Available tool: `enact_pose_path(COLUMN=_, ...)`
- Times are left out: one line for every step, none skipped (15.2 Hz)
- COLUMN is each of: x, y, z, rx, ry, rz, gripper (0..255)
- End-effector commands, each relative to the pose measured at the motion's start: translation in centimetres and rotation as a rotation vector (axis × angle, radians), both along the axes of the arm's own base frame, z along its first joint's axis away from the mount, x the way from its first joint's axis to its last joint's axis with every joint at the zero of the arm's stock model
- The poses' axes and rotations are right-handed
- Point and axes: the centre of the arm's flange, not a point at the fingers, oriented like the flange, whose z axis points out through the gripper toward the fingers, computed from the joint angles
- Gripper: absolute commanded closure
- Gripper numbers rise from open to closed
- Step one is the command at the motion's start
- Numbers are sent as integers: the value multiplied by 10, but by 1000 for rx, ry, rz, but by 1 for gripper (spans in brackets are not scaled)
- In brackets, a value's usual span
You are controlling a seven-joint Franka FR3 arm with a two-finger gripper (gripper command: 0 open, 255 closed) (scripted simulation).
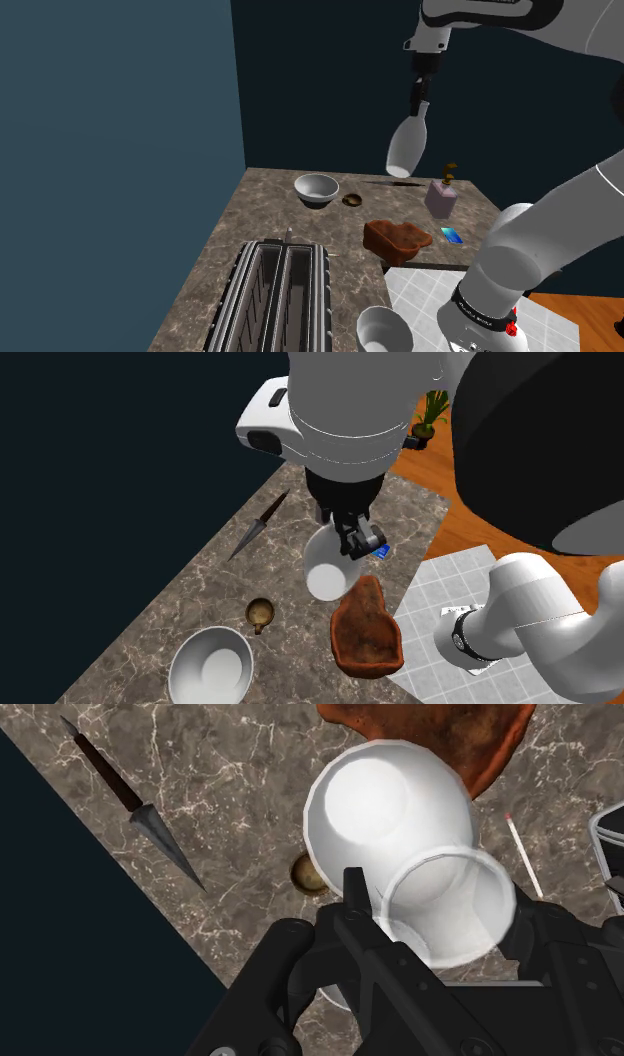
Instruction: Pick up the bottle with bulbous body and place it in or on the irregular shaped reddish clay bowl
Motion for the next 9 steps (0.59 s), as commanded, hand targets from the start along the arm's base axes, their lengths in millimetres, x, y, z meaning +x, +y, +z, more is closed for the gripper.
enact_pose_path(x=-19, y=19, z=5, rx=-1, ry=0, rz=-1, gripper=255)
enact_pose_path(x=-27, y=29, z=8, rx=-1, ry=0, rz=-1, gripper=255)
enact_pose_path(x=-36, y=39, z=12, rx=-1, ry=0, rz=-1, gripper=255)
enact_pose_path(x=-44, y=49, z=15, rx=-1, ry=0, rz=-1, gripper=255)
enact_pose_path(x=-52, y=59, z=18, rx=-1, ry=0, rz=-1, gripper=255)
enact_pose_path(x=-60, y=69, z=21, rx=-1, ry=0, rz=-1, gripper=255)
enact_pose_path(x=-68, y=79, z=25, rx=-1, ry=0, rz=-1, gripper=255)
enact_pose_path(x=-79, y=91, z=29, rx=-1, ry=0, rz=-1, gripper=255)
enact_pose_path(x=-79, y=91, z=24, rx=-1, ry=0, rz=-1, gripper=255)
